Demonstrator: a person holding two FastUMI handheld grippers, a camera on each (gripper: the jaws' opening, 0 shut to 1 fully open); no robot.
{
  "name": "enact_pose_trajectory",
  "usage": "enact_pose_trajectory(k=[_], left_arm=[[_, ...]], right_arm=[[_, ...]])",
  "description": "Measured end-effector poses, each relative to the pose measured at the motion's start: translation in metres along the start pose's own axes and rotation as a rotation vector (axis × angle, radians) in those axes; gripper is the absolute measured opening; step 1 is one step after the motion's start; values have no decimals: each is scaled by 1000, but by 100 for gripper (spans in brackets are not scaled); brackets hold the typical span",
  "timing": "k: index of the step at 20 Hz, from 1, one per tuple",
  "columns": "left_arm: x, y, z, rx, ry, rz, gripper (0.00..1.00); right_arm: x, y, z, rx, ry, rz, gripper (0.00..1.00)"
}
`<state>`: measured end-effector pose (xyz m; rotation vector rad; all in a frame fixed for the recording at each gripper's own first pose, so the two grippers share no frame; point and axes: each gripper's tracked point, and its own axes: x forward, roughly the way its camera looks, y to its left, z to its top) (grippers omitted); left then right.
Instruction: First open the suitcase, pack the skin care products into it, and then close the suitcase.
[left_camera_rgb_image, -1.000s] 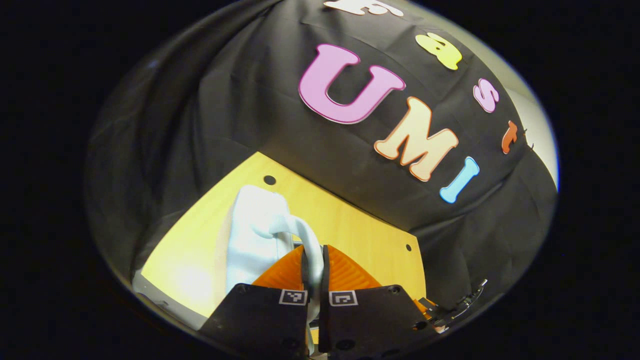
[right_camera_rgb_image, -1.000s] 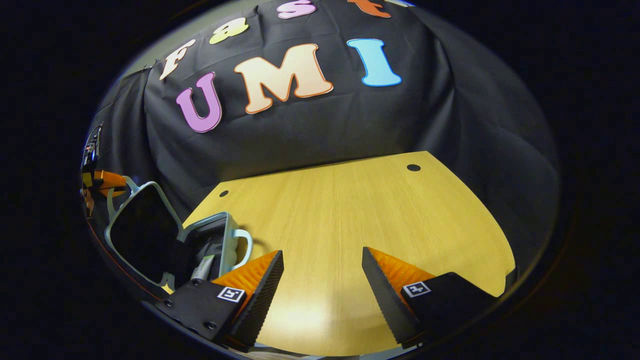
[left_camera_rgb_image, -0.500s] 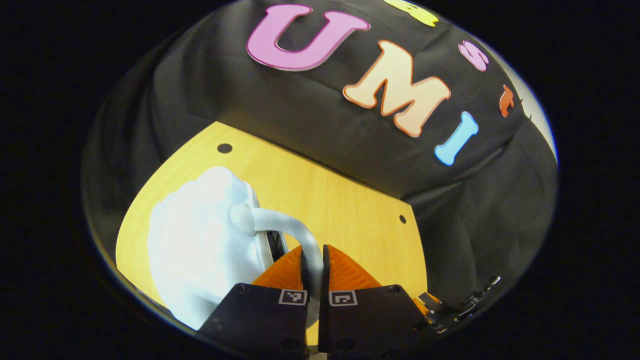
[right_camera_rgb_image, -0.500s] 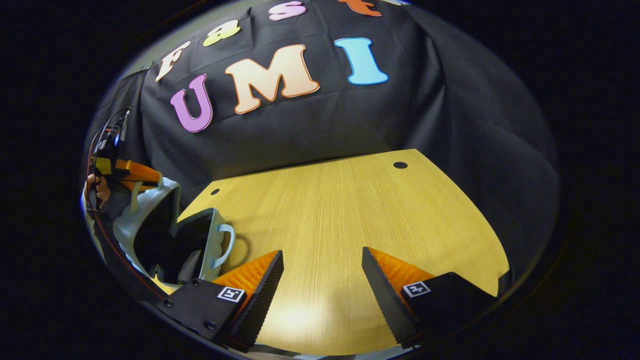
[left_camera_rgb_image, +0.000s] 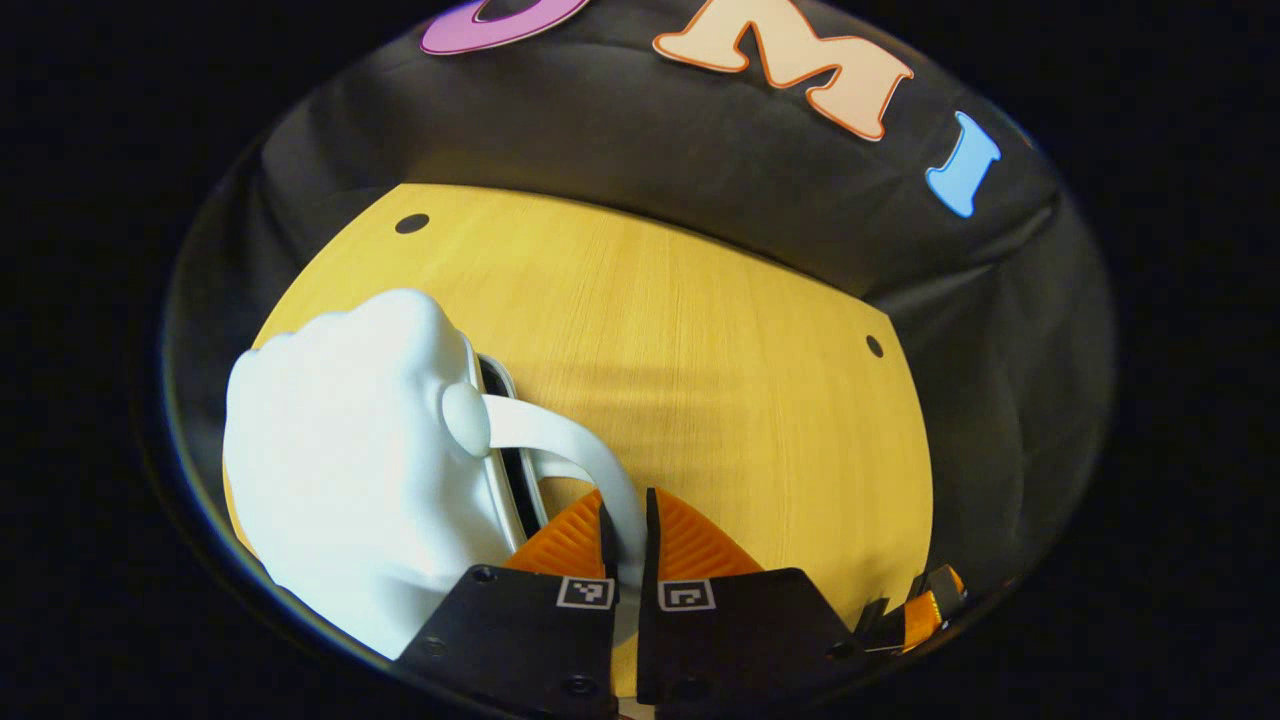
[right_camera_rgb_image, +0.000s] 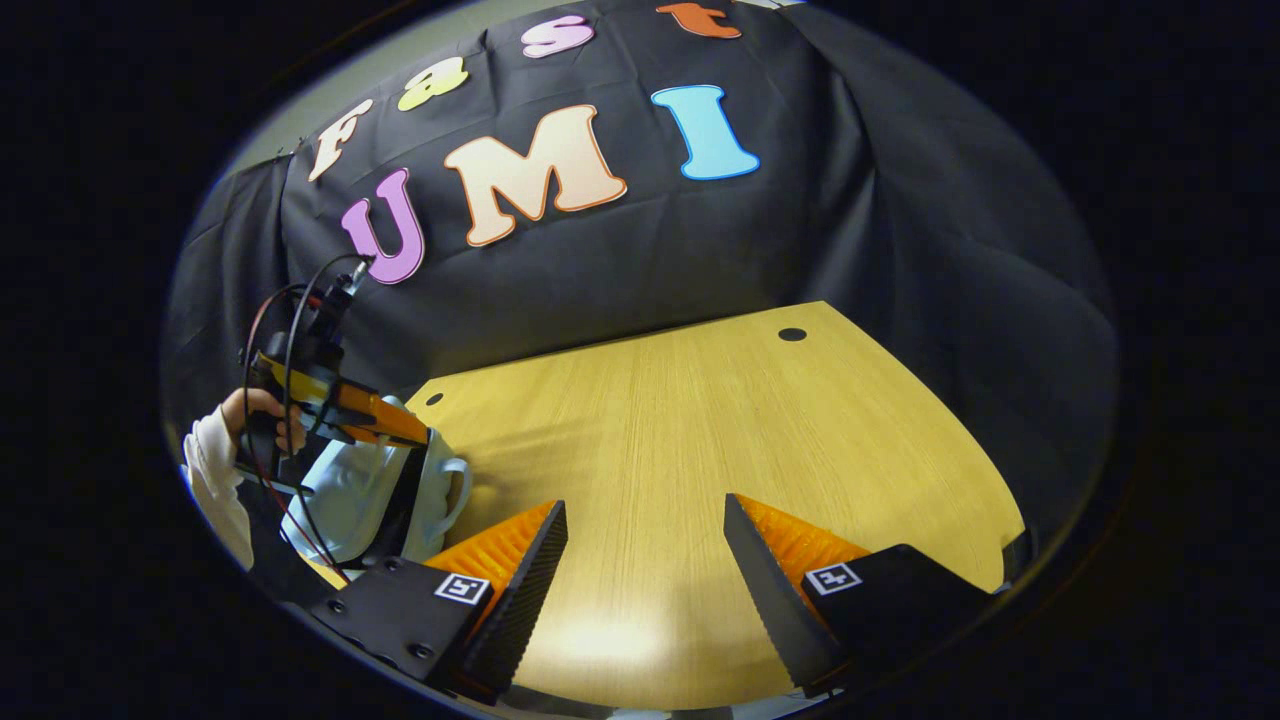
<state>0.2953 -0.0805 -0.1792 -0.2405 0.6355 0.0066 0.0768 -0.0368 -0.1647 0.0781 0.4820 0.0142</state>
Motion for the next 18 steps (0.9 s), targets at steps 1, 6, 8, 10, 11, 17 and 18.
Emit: enact_pose_trajectory(k=[1,6,8,10,11,17,18], left_arm=[[6,-1,-3,1,13,13,2],[23,2,-12,17,46,65,2],[30,1,-18,7,67,79,9],[35,4,-23,-1,86,100,8],[37,6,-25,-6,95,113,10],[4,-6,-28,58,54,107,60],[-2,-9,-29,73,30,118,77]], right_arm=[[-3,-6,0,0,-3,-9,98],[-14,-33,2,11,-17,-47,98],[-17,-40,2,17,-20,-56,98],[-18,-42,4,28,-28,-56,93],[-19,-42,4,30,-33,-52,93],[-23,-36,17,9,-62,-14,98],[-24,-34,20,6,-66,-5,98]])
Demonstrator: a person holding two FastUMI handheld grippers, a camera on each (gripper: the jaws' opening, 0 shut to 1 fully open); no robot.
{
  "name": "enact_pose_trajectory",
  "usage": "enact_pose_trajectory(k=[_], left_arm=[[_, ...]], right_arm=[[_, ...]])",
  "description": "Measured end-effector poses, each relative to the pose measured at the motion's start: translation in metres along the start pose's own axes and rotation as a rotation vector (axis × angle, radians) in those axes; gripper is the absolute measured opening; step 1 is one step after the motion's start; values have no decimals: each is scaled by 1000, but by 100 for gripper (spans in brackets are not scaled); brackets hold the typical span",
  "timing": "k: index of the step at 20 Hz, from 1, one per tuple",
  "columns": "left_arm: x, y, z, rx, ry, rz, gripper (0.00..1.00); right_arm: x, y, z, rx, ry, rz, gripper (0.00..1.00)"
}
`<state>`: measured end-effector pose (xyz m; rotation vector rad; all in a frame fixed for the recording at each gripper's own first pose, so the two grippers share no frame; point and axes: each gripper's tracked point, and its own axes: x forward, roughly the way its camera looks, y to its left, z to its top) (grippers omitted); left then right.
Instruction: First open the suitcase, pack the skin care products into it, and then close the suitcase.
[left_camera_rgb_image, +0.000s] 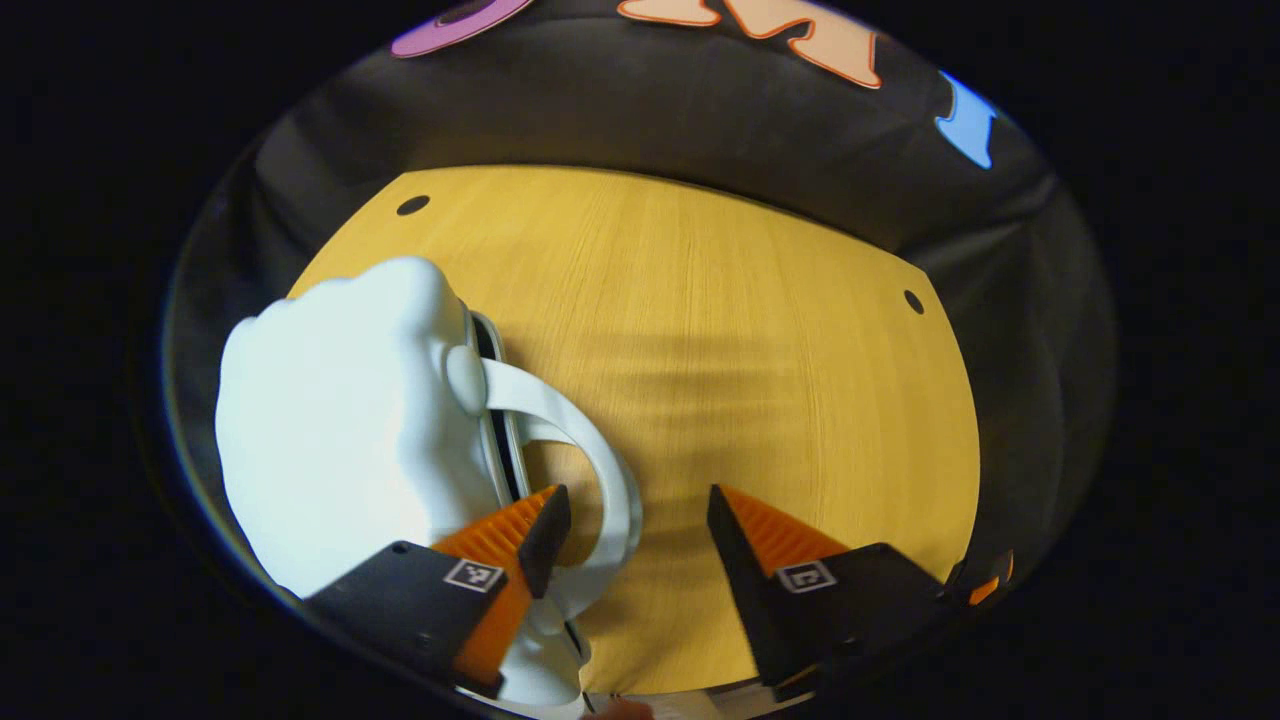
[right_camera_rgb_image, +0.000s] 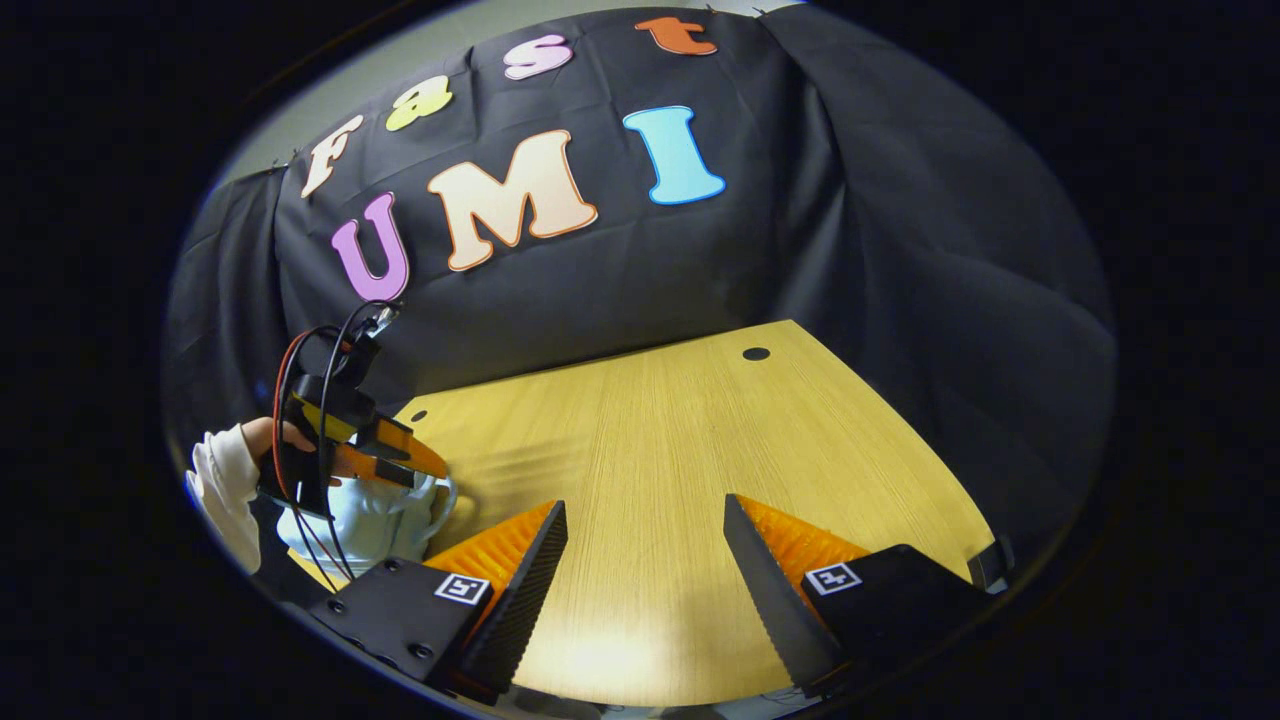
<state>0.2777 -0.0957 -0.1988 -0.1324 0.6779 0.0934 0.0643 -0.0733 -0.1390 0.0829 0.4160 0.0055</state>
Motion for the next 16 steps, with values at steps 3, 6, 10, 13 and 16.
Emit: enact_pose_trajectory(k=[3,6,10,13,16], left_arm=[[-18,-10,-4,10,-85,44,98],[-45,-7,-20,-11,-126,62,96],[-77,5,-49,40,-139,139,96],[-91,-5,-60,82,-162,153,98],[-109,-12,-61,87,-222,152,95]], right_arm=[[-2,9,7,-4,-14,34,98],[-7,17,16,-21,-39,63,98],[-13,25,16,-37,-44,101,98],[-17,29,16,-46,-44,123,98],[-21,31,23,-52,-65,134,98]])
